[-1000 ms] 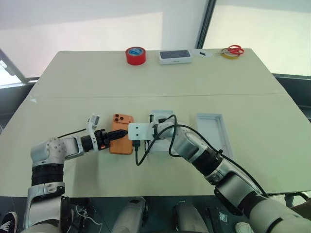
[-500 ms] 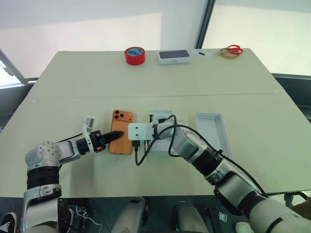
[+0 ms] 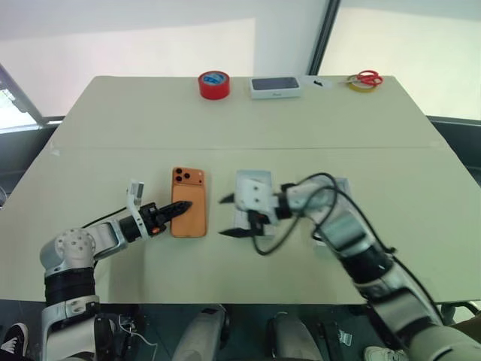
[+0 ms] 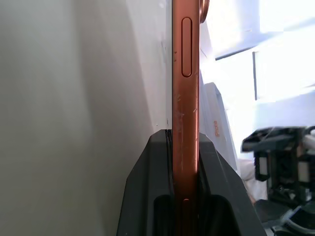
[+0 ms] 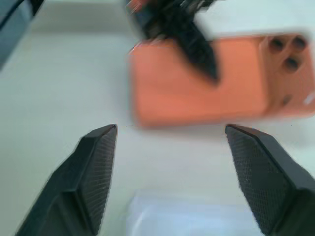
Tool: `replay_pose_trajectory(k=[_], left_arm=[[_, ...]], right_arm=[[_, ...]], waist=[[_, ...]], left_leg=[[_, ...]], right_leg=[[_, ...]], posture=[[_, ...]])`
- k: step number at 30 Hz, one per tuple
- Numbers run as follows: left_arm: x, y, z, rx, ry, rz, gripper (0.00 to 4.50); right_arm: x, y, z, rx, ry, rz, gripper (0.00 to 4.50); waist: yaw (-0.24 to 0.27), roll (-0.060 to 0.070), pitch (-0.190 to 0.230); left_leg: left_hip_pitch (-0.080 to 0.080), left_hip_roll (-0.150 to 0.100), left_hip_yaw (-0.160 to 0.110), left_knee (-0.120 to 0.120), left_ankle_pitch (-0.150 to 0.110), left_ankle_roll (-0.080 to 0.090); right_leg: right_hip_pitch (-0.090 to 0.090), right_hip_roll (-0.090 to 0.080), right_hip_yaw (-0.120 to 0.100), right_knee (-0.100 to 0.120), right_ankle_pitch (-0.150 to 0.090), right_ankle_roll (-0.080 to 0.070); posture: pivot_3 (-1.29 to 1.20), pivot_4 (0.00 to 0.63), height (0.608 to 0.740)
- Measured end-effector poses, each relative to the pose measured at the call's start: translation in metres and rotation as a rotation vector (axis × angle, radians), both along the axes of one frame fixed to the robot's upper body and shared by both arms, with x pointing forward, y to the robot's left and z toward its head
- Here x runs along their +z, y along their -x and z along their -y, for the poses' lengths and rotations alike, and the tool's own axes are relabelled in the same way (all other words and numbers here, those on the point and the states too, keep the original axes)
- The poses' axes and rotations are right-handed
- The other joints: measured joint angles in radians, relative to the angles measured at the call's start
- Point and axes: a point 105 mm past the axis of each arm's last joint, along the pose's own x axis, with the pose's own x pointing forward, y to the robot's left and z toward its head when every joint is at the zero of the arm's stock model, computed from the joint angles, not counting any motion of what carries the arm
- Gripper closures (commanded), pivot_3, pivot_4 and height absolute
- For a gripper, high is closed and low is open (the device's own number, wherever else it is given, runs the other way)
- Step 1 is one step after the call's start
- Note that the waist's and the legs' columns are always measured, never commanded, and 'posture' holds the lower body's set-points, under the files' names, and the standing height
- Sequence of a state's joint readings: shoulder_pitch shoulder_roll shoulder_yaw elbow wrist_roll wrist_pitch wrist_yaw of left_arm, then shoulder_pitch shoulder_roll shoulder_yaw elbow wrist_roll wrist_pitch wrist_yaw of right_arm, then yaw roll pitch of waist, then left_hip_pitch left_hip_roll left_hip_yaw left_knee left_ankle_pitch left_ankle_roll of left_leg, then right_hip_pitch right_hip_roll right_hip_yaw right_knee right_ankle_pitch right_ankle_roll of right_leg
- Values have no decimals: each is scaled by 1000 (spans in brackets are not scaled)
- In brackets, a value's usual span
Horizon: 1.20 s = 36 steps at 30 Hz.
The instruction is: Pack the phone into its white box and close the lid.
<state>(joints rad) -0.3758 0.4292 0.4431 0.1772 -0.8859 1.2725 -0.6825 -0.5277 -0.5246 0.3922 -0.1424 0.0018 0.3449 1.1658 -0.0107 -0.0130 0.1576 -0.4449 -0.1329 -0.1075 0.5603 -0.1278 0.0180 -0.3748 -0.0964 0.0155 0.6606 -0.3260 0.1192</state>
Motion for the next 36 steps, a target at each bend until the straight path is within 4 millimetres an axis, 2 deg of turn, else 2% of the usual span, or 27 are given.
replay_pose_trajectory(k=[3, 6, 7, 15, 17, 21, 31, 32, 36], left_arm=[[2, 0, 3, -1, -12, 11, 4500], [2, 0, 6, -5, -4, 12, 4500], [1, 0, 6, -6, -6, 10, 4500], [4, -3, 12, -23, -21, 13, 4500], [3, -3, 13, -26, -22, 10, 4500], [2, -3, 14, -24, -21, 3, 4500], [6, -6, 17, -13, -2, 0, 4500], [10, -8, 20, -6, 13, 4, 4500], [57, -25, 44, -32, 89, 123, 4500]], right_arm=[[-14, 6, 25, -13, 55, 5, 974], [-20, 10, 31, 1, 65, 22, 1753], [-21, 10, 31, -3, 62, 28, 2210], [-20, 7, 26, -34, 25, 54, 2210], [-20, 7, 25, -37, 23, 55, 2754], [-23, 5, 26, -44, 39, 60, 4477], [-23, 2, 18, -97, -3, 25, 4477], [-22, 1, 16, -103, -12, 22, 4477], [-12, -5, -14, -93, -57, 47, 4477]], waist=[[-6, -1, 1], [-11, -1, 1], [-10, -1, 1], [1, -2, 2], [0, -3, 2], [0, -2, 2], [-1, -3, 2], [0, -3, 2], [0, -7, 5]], left_leg=[[0, 1, 0, -1, 0, 0], [0, 3, 0, -1, 0, 0], [0, 3, 0, -1, 0, 0], [-1, 2, 0, 0, 0, 0], [-1, 2, 0, 0, 0, 0], [-1, 2, 0, 0, 0, 0], [-1, 2, 0, 0, 0, 0], [-1, 2, -1, 0, 0, 0], [-2, 2, -2, 1, 0, 0]], right_leg=[[0, 0, 0, -1, -1, -2], [0, 1, 0, -1, -2, -3], [0, 1, 0, -1, -2, -3], [1, 1, -1, -4, -2, -3], [1, 1, -1, -4, -1, -3], [1, 1, -1, -4, -1, -2], [1, 1, -1, -4, 0, -1], [1, 2, -1, -4, 0, -1], [1, 2, -2, -4, 0, 0]], posture=[[0, 150, 740], [0, 150, 740], [0, 150, 740], [0, 150, 740], [0, 150, 740], [0, 150, 740], [0, 150, 740], [0, 150, 740], [0, 150, 740]])
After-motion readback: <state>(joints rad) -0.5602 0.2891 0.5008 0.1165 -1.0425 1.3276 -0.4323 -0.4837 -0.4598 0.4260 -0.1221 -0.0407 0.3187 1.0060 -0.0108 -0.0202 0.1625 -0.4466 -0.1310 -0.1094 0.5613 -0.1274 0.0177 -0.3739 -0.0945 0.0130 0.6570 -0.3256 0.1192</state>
